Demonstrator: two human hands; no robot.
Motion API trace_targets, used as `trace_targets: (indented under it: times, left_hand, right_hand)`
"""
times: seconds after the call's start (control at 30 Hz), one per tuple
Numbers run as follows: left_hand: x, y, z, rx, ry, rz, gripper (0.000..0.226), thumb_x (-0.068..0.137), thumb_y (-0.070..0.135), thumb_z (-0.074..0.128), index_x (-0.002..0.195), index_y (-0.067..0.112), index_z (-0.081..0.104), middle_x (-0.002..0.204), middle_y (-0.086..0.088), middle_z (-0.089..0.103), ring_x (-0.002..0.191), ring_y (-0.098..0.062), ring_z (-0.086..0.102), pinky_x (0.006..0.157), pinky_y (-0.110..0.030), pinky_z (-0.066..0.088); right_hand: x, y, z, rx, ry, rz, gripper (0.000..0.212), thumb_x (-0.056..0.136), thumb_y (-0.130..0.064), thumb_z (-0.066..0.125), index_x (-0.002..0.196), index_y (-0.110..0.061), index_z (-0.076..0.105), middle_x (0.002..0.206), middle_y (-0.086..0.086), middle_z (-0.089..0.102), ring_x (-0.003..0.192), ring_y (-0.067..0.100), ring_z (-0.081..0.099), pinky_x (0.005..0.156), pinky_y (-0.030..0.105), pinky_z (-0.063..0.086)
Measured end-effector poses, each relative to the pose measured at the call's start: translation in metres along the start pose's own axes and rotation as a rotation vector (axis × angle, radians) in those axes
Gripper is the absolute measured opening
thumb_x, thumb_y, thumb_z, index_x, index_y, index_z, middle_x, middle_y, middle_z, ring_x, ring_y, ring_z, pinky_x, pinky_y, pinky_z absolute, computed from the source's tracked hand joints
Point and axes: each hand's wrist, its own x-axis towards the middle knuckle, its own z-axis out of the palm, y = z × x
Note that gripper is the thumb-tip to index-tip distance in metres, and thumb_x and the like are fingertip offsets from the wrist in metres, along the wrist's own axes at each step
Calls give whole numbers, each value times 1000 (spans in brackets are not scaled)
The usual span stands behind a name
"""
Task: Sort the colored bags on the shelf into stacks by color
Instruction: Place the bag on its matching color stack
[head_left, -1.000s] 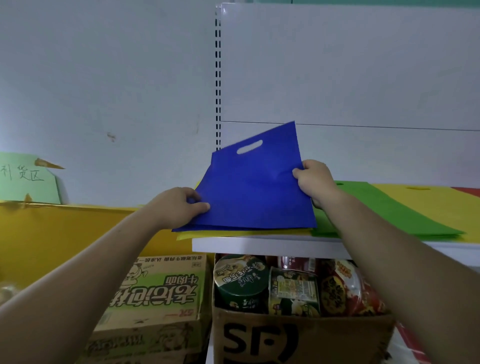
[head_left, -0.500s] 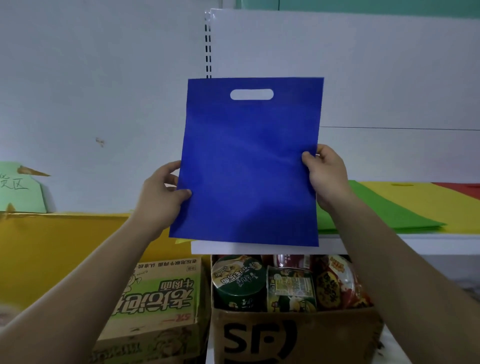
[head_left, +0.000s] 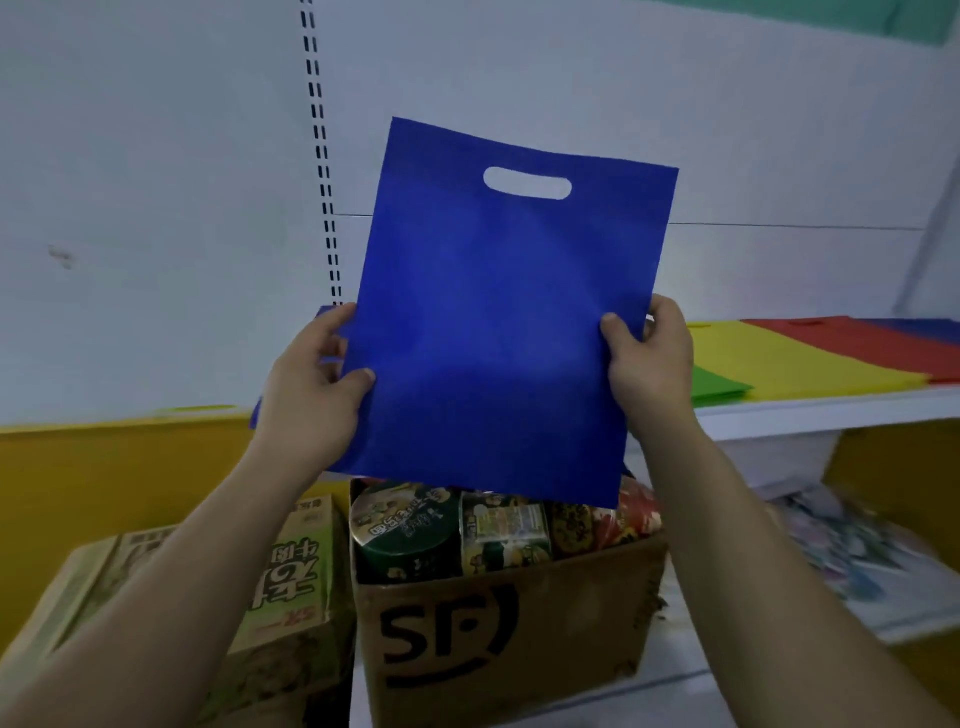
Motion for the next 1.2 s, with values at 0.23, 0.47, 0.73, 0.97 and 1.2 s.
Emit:
trace_targets:
  times: [0.23,0.47,0.73,0.97,1.2]
  left_hand:
    - [-36,33,63,-24,-59,20,53,94,8,52,138,34,39,98,20,50,93,-10,56,74,-29,49]
    - [-85,74,161,-117,-97,-25,49,94,8,52,136,32,42,95,21,46,70,13,55,43,-8,42]
    - [-123,122,287,-214,-215,22,55,92,-1,50,135,31,44,89,17,52,64,5,59,56,-23,49]
    - [-129,145,380,-257,-341,52,53,92,3,50,135,34,43,92,17,51,81,-2,54,61,-21,42]
    - [-103,157,457,-364,-413,47,51,94,3,47,134,34,43,95,17,50,82,-4,56,63,-25,48]
  right_hand:
    - [0,2,-92,31,59,-27,17,96,-18,54,110,-26,49,100,-17,58,91,0,59,72,17,50]
    - [12,12,-209,-54,101,-39,21,96,-18,54,115,-25,48,109,-12,58,97,3,57,75,15,46]
    - [30,25,-342,-168,327,-87,38,93,-21,59,125,-32,41,108,-14,54,96,1,55,78,12,49]
    - [63,43,-424,-271,416,-41,40,94,-23,57,130,-31,42,101,-10,56,89,3,57,70,12,47]
    - [114,63,-460,-360,493,-51,38,95,-22,56,129,-32,42,104,-9,55,87,1,55,62,5,46]
